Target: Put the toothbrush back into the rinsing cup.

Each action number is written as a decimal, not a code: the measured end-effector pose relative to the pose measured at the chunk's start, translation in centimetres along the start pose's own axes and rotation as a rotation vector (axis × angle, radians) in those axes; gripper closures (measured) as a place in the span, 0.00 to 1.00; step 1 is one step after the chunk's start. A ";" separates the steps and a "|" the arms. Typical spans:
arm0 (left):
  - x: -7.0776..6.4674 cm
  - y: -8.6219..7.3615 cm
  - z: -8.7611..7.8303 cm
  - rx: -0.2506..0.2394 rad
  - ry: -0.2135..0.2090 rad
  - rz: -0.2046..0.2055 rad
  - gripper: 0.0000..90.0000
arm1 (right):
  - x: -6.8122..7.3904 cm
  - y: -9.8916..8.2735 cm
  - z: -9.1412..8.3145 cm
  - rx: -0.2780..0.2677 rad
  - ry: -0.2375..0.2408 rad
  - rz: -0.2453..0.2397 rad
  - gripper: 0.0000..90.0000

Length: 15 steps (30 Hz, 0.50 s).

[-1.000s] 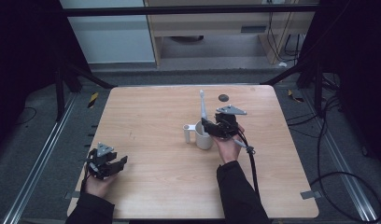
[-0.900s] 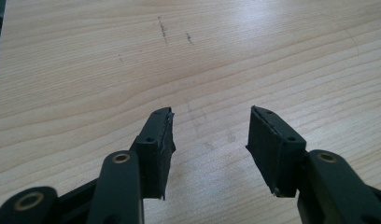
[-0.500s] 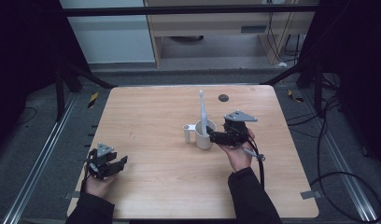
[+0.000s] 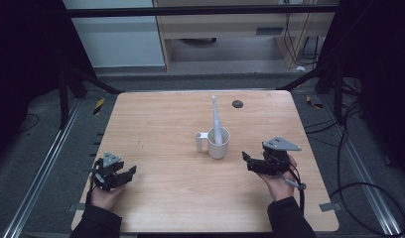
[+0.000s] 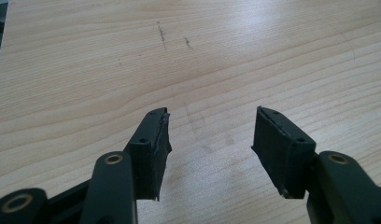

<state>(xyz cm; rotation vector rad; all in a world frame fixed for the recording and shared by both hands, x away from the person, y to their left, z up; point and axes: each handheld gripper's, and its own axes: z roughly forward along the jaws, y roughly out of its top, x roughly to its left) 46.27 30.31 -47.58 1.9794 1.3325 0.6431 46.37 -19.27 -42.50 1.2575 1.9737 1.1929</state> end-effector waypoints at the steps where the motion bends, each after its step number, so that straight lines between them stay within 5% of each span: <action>1: 0.0 0.0 0.0 -0.002 -0.001 0.001 0.48 | -0.3 -0.5 -0.2 0.005 -0.008 0.001 0.21; 15: -0.1 0.0 0.0 -0.014 0.003 0.011 0.39 | -3.2 -4.9 -1.9 0.081 -0.104 0.018 0.21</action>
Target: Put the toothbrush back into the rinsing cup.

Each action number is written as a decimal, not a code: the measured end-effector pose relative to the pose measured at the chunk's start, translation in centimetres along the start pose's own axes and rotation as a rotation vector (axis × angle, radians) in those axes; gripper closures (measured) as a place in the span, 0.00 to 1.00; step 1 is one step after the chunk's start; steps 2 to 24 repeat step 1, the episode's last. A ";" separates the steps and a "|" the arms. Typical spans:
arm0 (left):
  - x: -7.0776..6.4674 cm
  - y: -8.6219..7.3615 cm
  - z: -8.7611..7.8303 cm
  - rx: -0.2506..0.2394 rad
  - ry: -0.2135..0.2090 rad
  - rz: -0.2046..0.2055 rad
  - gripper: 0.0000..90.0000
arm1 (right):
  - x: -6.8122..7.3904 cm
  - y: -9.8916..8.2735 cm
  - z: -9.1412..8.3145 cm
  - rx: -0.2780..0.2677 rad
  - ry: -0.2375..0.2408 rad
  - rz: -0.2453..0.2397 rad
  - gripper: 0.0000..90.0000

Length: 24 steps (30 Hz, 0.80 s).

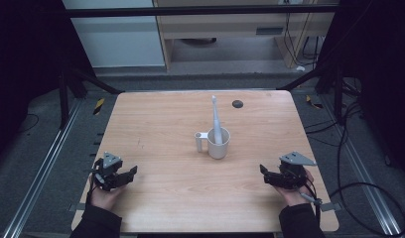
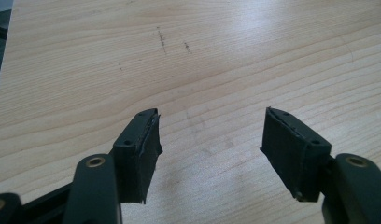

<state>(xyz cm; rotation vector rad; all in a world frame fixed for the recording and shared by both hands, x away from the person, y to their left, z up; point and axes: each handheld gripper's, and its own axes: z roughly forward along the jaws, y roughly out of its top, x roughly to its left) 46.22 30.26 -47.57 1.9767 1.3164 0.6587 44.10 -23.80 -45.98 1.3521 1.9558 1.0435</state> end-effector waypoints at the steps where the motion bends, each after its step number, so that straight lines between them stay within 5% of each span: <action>1: 0.0 0.0 0.0 0.000 0.000 0.000 0.39 | -0.2 -0.2 0.0 0.006 -0.008 0.002 0.21; 24: 0.0 0.0 0.0 0.000 0.000 0.000 0.39 | -0.2 -0.2 0.0 0.006 -0.008 0.002 0.21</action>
